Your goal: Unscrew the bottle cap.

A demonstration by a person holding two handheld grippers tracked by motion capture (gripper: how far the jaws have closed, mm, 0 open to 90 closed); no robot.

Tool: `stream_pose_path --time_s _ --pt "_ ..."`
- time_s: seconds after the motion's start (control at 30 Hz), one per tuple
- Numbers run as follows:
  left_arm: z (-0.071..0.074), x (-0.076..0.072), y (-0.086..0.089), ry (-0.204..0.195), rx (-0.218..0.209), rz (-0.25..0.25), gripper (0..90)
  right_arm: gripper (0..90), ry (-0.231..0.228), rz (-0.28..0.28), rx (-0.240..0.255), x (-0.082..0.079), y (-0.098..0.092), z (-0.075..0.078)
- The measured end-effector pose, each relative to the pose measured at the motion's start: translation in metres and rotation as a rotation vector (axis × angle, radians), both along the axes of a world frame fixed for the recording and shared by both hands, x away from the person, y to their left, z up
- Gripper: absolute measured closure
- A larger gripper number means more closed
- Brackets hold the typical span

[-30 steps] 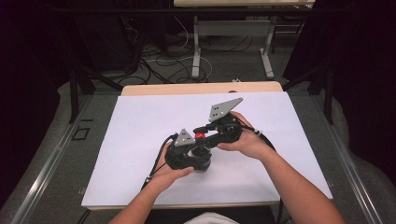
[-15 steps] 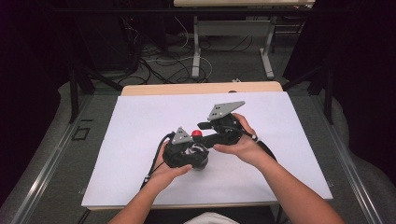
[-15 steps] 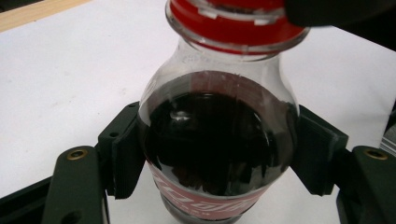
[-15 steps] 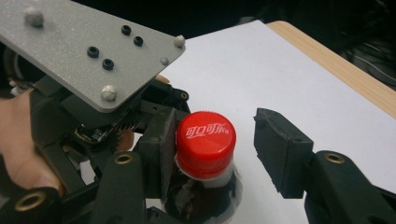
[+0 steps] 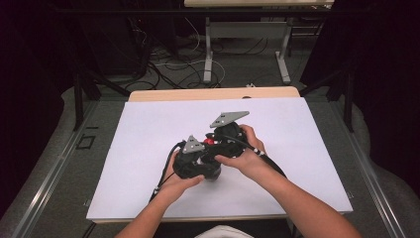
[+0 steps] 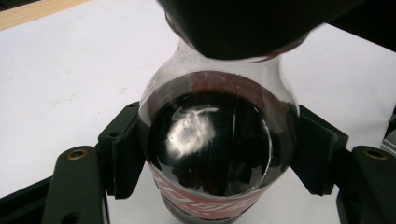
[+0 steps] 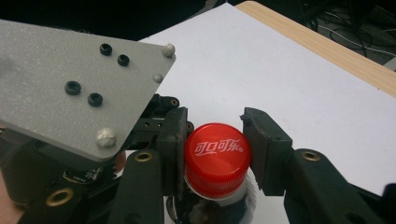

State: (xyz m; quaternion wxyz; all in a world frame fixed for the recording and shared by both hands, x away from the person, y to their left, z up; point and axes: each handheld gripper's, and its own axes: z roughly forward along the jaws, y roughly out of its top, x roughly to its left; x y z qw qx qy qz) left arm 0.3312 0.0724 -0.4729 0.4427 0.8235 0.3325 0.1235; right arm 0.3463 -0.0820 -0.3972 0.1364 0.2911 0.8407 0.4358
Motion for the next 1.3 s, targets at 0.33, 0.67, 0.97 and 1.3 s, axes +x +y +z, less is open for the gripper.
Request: stream_pose_path --time_s 0.33,0.67,0.97,1.3 --pt "0.002 0.000 0.001 -0.008 0.009 -0.032 30.1 61.2 0.078 0.330 -0.065 0.030 -0.009 0.011" --pt "0.003 -0.001 0.001 -0.013 0.005 -0.033 30.1 50.1 0.080 0.511 -0.128 0.042 -0.011 0.017" --pt "0.004 0.001 0.004 -0.015 -0.005 0.011 30.0 46.4 0.028 0.171 -0.118 0.014 -0.005 0.019" --pt "0.003 0.000 0.003 -0.018 0.002 0.010 30.0 46.7 0.032 0.085 -0.072 0.008 0.004 0.011"
